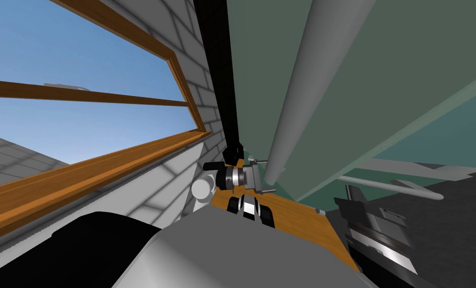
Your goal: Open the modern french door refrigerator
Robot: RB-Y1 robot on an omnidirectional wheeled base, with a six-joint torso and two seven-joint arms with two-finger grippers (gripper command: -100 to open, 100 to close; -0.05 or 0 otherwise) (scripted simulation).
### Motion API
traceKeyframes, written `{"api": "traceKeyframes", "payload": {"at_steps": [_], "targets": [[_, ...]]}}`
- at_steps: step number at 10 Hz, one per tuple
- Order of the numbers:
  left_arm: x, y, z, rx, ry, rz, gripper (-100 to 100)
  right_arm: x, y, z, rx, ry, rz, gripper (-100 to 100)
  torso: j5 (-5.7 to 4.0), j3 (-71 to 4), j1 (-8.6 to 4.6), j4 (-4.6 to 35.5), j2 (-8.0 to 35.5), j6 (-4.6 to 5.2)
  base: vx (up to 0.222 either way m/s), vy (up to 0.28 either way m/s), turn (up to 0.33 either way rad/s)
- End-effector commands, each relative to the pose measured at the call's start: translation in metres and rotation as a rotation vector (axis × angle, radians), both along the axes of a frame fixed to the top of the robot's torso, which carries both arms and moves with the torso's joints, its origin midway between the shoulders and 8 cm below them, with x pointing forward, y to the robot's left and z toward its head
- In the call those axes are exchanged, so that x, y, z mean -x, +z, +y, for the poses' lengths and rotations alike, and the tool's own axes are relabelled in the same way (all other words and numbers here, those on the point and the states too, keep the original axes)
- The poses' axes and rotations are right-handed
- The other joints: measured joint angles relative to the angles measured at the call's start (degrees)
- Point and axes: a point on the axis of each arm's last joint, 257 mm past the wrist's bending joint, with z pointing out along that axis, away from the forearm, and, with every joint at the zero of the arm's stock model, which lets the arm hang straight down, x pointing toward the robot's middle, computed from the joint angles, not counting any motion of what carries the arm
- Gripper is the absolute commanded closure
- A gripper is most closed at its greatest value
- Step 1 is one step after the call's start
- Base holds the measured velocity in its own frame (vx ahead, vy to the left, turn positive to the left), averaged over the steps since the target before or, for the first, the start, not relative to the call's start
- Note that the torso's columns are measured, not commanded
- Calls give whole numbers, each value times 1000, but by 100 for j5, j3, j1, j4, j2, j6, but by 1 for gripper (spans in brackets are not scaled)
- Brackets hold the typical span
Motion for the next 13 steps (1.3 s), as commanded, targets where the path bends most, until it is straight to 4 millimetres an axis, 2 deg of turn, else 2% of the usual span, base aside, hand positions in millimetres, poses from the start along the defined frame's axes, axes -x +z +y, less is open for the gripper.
{"api": "traceKeyframes", "payload": {"at_steps": [1, 4, 5, 8, 10, 11, 12, 13], "targets": [[13, 17, 1, 22, -5, -47, -100, 0, 0, 0, 0, 0, 0, 0, -3, 3, -11, 1, 5, 0, 0, 0, 0], [13, 17, 0, 20, -11, -41, -100, 0, 0, 0, 0, 0, 0, 0, -12, 1, -44, 1, 0, -1, 13, -49, 36], [13, 17, 0, 19, -13, -40, 100, 0, 0, 0, 0, 0, 0, 0, -9, 3, -24, 1, 4, 1, -1, -10, -4], [32, 18, -6, 20, -91, -35, 100, 0, 0, 0, 0, 0, 0, 0, 14, 0, 44, 12, 10, -5, 36, 108, 5], [52, 21, -10, 24, -168, -37, 100, 0, 0, 0, 0, 0, 0, 0, 16, -9, 35, 12, 3, -10, 50, 162, 24], [56, 22, -11, 25, -188, -37, 100, 0, 0, 0, 0, 0, 0, 0, 12, -20, 17, 15, -1, -6, 39, 169, 7], [52, 16, -11, 7, -178, -26, 100, 0, 0, 0, 0, 0, 0, 0, 9, -23, 6, 15, 1, -6, 5, 82, -8], [61, 16, -9, 7, -219, -23, 100, 0, 0, 0, 0, 0, 0, 0, -4, -16, -37, 8, -3, -3, 18, 90, -38]]}}
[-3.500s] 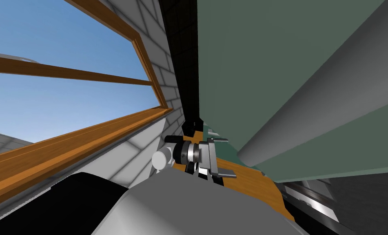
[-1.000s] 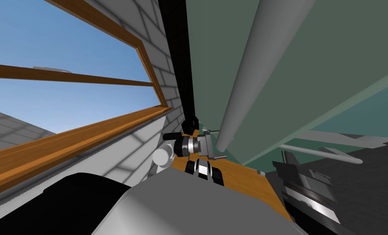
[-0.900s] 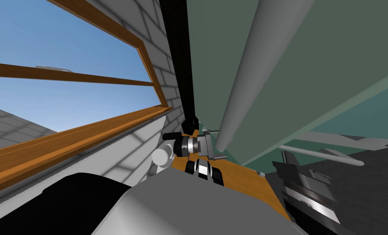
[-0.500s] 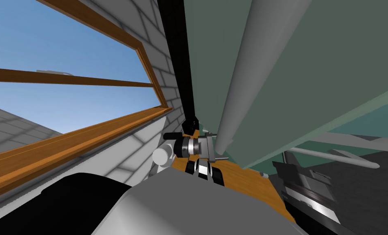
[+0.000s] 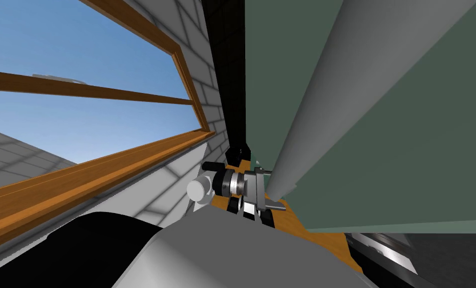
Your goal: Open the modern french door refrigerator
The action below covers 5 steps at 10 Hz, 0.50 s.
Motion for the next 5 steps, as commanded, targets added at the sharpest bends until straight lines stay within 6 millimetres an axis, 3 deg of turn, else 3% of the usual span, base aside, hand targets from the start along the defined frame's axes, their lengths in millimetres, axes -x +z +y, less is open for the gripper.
{"api": "traceKeyframes", "payload": {"at_steps": [1, 2, 3, 5], "targets": [[10, 2, 4, 6, -51, 2, 100, 0, 0, 0, 0, 0, 0, 0, -6, 4, -1, -1, -1, 4, 46, 125, -55], [13, 3, 5, 8, -68, 2, 100, 0, 0, 0, 0, 0, 0, 0, -2, 2, 17, -1, -4, 4, 50, 106, -45], [14, 11, 4, 3, -79, 9, -100, 0, 0, 0, 0, 0, 0, 0, 1, -4, 20, -2, -9, 3, 23, 37, 137], [15, 17, 3, 3, -92, 8, -100, 0, 0, 0, 0, 0, 0, 0, -11, 11, -18, -3, 7, 7, -4, -15, 85]]}}
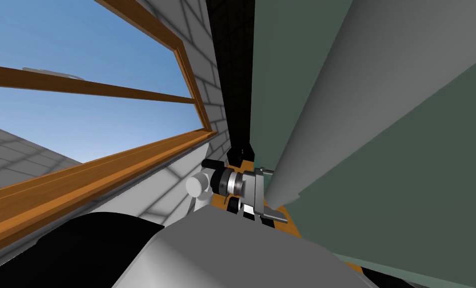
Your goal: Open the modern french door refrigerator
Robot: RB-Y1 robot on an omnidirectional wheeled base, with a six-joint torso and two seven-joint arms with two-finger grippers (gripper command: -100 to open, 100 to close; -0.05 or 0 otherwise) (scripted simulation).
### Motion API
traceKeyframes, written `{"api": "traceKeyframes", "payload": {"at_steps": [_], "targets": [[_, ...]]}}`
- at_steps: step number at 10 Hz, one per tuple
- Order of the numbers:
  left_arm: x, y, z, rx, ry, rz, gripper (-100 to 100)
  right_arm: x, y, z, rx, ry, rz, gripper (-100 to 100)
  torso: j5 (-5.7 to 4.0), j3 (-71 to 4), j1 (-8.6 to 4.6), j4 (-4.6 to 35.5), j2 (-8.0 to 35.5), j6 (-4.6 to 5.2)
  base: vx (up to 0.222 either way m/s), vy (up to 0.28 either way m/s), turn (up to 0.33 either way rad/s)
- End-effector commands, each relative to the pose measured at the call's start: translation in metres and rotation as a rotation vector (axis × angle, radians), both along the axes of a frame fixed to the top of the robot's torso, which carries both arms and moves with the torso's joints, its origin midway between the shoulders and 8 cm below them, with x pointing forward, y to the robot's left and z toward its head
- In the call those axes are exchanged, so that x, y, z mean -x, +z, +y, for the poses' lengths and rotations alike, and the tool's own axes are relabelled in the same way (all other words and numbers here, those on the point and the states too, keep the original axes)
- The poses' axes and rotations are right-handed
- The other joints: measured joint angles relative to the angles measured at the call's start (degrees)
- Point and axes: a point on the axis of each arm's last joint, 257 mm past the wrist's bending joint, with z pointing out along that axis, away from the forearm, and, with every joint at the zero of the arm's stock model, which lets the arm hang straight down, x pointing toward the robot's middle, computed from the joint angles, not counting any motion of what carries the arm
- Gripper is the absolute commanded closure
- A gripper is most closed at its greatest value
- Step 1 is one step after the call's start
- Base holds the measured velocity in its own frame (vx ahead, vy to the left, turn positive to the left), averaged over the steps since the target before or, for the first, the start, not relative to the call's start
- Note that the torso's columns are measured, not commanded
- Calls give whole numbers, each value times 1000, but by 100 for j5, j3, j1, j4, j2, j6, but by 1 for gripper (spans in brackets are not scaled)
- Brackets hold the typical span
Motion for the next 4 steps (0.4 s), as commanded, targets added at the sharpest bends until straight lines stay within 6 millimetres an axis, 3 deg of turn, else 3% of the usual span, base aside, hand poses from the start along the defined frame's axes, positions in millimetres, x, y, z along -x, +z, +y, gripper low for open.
{"api": "traceKeyframes", "payload": {"at_steps": [1, 4], "targets": [[2, 15, -2, 7, -22, 0, -100, 0, 0, 0, 0, 0, 0, 0, 2, -9, 0, 10, 8, 1, -1, -29, 107], [6, 26, -3, 8, -44, 0, -100, 0, 0, 0, 0, 0, 0, 0, 38, -68, 69, 61, 35, -5, 6, -26, 85]]}}
